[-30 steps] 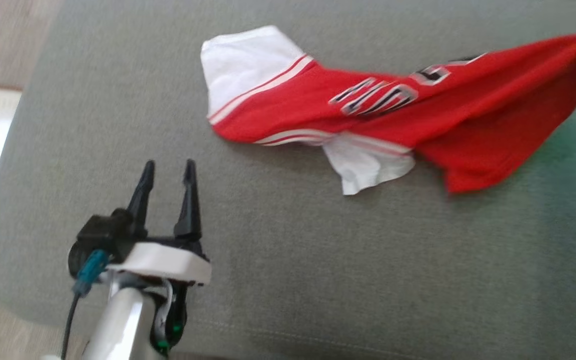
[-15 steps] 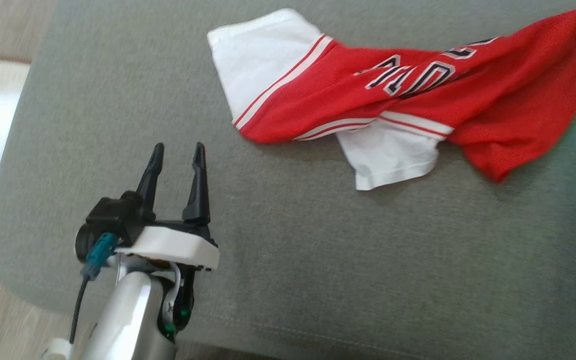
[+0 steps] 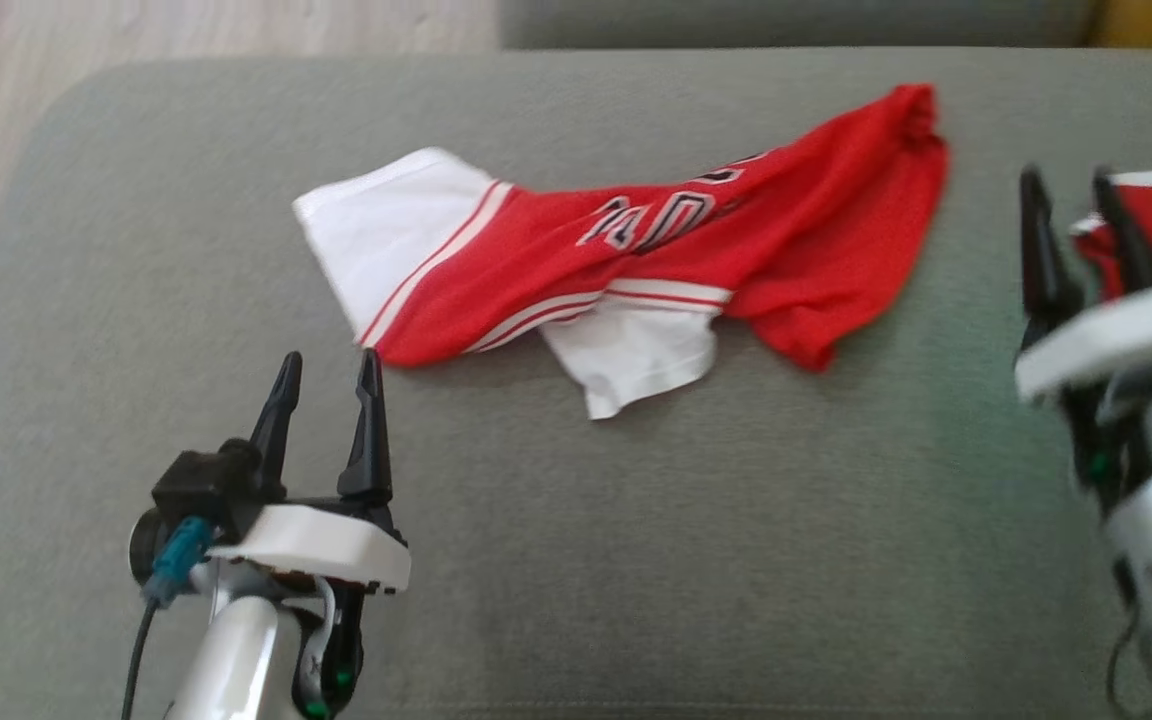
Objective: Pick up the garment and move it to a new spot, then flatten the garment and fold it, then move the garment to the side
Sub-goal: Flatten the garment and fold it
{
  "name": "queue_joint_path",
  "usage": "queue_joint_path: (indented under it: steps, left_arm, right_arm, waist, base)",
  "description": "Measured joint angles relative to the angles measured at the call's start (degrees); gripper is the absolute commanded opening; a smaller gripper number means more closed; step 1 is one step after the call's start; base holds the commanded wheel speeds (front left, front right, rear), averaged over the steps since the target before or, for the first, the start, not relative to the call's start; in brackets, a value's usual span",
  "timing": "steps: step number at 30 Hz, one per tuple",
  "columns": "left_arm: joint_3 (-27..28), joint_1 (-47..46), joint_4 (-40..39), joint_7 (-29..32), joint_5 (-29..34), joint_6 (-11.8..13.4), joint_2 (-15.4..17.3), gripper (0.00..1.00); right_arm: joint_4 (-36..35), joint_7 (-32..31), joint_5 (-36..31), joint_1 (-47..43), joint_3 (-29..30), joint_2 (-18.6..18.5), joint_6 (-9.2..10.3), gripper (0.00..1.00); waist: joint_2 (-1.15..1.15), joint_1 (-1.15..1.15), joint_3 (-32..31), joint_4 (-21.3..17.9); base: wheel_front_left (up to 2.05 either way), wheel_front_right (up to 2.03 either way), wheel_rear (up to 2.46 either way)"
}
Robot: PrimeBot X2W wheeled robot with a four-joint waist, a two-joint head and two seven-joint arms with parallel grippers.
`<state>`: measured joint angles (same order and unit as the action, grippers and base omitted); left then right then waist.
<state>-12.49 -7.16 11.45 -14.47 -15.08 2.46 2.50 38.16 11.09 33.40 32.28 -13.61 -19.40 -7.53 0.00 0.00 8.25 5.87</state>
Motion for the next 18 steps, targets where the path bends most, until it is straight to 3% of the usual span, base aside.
queue_joint_path:
  steps: [5, 9, 14, 18]
  left_arm:
    - [0.0, 0.0, 0.0, 0.0, 0.7, -0.5, 0.0, 1.0]
    - [-1.7, -0.4, 0.5, 0.6, 0.9, -2.0, 0.0, 1.0]
    - [-8.6, -5.7, 3.9, 11.7, -1.5, -5.5, 0.1, 1.0]
    - [-13.9, -13.7, 7.0, 22.8, -3.8, -5.5, 0.0, 1.0]
  right_arm:
    - [-6.8, 1.0, 1.4, -9.9, 0.7, 0.7, 0.0, 1.0]
    - [-10.8, 1.0, 1.6, -12.5, 2.3, 1.1, 0.0, 1.0]
    - [-14.8, 0.1, 1.3, -13.1, 4.6, 1.8, 0.0, 1.0]
    - [-16.9, -1.1, 0.6, -13.1, 5.7, 2.8, 0.0, 1.0]
  waist:
    - [0.0, 0.0, -1.3, -3.3]
    - [0.0, 0.0, -0.9, -4.8]
    - [0.0, 0.0, 0.7, -5.9]
    - [0.0, 0.0, 2.2, -7.2]
  base:
    - [0.0, 0.0, 0.0]
    - [0.0, 0.0, 0.0]
    - [0.0, 0.0, 0.0]
    - [0.0, 0.0, 0.0]
